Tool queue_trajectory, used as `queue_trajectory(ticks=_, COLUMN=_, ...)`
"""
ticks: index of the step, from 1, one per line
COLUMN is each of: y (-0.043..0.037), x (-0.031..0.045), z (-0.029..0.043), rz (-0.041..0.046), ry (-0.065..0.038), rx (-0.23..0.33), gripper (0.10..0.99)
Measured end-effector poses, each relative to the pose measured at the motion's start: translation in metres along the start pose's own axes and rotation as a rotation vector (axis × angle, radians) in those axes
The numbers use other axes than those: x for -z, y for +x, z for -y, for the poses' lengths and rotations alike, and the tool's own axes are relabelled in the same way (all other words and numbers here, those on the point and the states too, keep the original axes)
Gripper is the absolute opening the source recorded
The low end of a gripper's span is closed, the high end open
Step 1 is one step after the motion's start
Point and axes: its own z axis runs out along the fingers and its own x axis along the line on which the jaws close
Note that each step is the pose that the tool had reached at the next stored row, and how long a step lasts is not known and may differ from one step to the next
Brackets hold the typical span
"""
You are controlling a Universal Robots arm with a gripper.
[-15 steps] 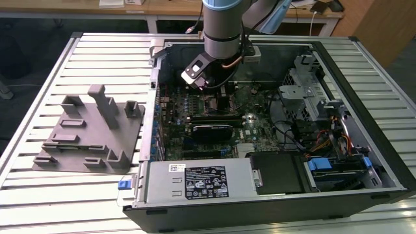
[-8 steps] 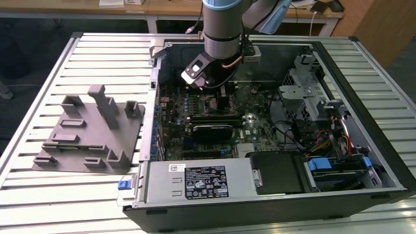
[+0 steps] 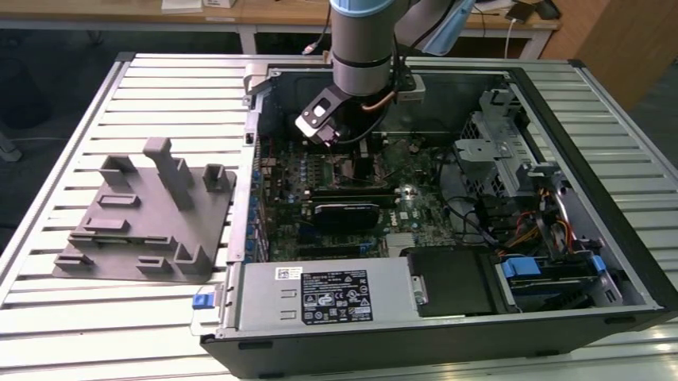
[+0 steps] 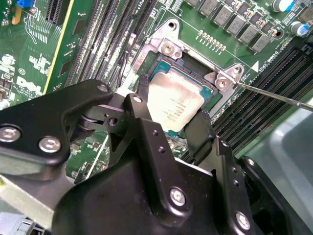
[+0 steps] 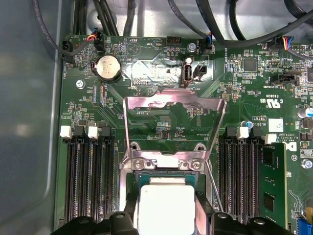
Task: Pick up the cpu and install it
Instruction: 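Place the cpu into insertion slot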
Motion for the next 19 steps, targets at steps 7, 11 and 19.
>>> queue_trajectory(ticks=7, y=-0.0002, x=0.0016, z=0.0000, rz=0.0006, ry=0.000, rx=0.000, gripper=0.612)
queue_trajectory(ticks=11, y=-0.0003, x=0.0083, z=-0.0005, rz=-0.0001, ry=0.000, rx=0.000, gripper=0.612)
queue_trajectory(ticks=19, y=-0.0006, x=0.0205, z=-0.0013, rz=-0.0008, ry=0.000, rx=0.000, gripper=0.612)
